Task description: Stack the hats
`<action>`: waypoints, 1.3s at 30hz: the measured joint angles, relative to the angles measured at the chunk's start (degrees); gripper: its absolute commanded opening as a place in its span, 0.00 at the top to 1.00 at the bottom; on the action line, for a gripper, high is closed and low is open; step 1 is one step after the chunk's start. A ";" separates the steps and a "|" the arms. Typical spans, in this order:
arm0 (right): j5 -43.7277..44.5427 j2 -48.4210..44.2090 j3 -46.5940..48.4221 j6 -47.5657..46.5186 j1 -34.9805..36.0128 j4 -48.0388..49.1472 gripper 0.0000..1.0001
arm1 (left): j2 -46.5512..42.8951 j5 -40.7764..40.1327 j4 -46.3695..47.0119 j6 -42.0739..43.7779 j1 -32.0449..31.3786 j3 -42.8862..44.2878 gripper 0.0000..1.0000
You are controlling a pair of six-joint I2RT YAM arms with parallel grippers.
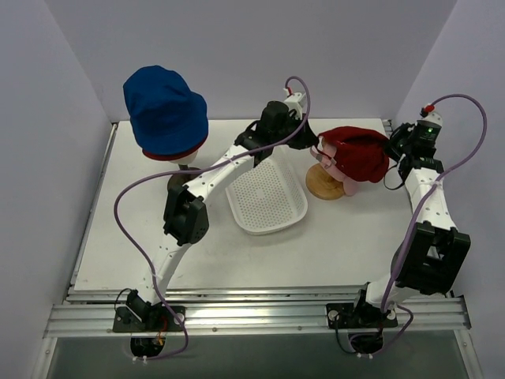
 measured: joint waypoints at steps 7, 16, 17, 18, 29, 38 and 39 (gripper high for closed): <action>-1.46 4.90 0.02 0.11 0.39 0.92 1.00 | 0.00 -0.22 0.15 -0.22 -0.04 1.53 0.95; -1.46 7.74 0.07 0.07 2.21 2.51 0.92 | 0.00 -0.68 0.04 -0.17 -0.04 1.55 0.69; -1.46 7.78 0.07 0.07 2.21 2.51 0.92 | 0.00 -0.68 0.04 -0.20 -0.02 1.55 0.67; -1.44 7.80 0.07 0.07 2.21 2.51 0.92 | 0.00 -0.70 0.09 -0.24 0.02 1.55 0.64; -0.37 7.76 2.47 0.68 2.23 2.23 1.00 | 0.02 -0.70 0.13 -0.28 0.24 1.55 0.58; -0.33 5.77 2.60 2.08 2.23 1.03 1.00 | 0.00 -0.63 0.02 -0.31 0.52 1.53 0.98; -0.33 5.18 2.60 2.16 2.23 0.66 1.00 | 0.00 -0.66 0.04 -0.35 0.59 1.42 0.98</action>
